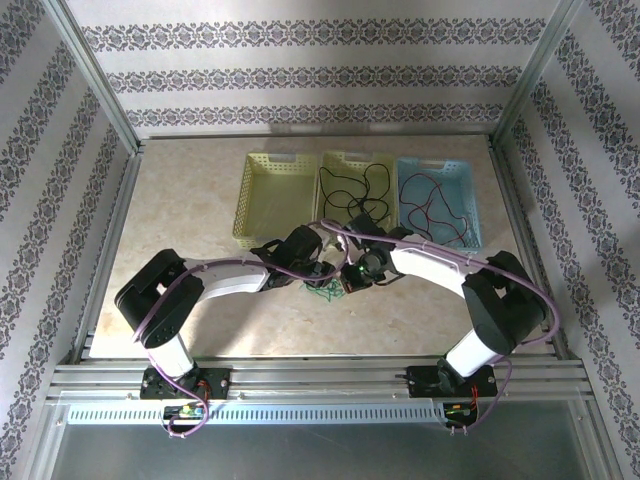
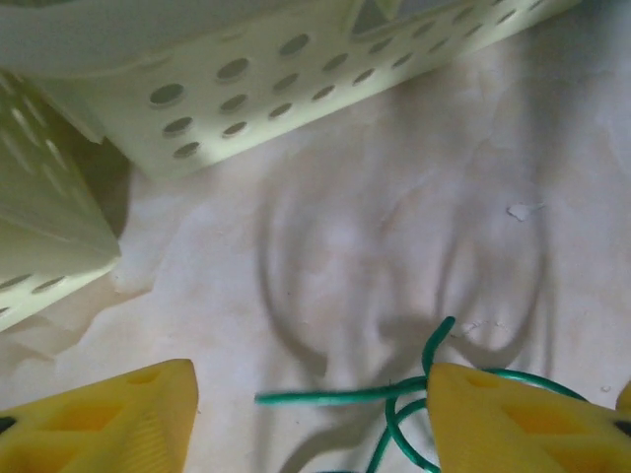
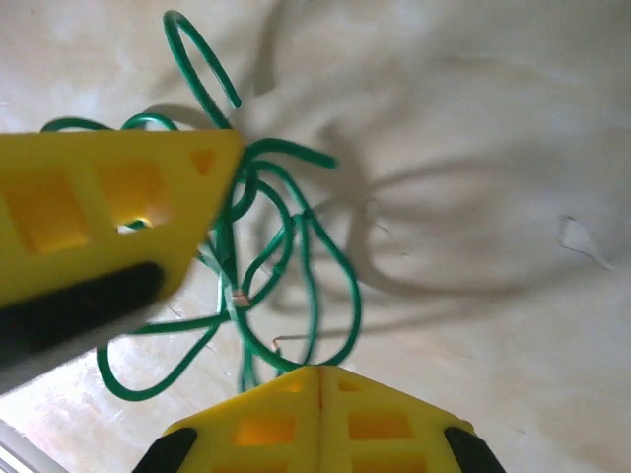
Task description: Untangle the cables
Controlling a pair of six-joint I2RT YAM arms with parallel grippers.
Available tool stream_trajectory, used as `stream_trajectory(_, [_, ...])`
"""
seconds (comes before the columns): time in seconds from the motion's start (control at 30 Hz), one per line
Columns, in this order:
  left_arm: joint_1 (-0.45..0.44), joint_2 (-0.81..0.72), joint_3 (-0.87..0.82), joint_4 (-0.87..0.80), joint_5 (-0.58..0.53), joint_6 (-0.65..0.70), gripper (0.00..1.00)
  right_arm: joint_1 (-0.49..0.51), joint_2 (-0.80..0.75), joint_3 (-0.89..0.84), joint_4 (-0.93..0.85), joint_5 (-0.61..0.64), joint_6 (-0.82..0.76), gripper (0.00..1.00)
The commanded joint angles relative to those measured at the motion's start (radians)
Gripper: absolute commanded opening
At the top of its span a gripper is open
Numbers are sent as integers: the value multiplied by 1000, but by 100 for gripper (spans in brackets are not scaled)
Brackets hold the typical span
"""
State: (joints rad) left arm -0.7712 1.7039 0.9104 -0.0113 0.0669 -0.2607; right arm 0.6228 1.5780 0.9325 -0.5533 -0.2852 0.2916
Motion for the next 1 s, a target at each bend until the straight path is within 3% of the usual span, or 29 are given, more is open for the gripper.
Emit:
stream_trajectory(0.0, [-2,2,-4,-2,37,26,52,-25,-34,-20,-19,31,1,0])
stream_trajectory(0.07, [-2,2,-16,-9,38,22,45,-34,-42,-23,-22,40,-4,0])
stream_trajectory(0.23, [-2,-6,-46,3,45,-10,40,-53,-50,-17,-29,22,-2,3])
stream_trajectory(0.33, [-2,-11,-56,13,47,-17,39,-19,-65,-14,0,-33,-14,32])
stream_trajectory(0.4, [-2,-14,-56,11,41,-15,39,2,-63,-8,9,-63,-18,39])
stream_trajectory(0.63, [-2,-17,-57,16,34,-19,38,50,0,14,28,-167,-39,41])
stream_trajectory(0.97, [-2,-23,-70,25,28,-20,38,60,51,47,41,-180,-57,42])
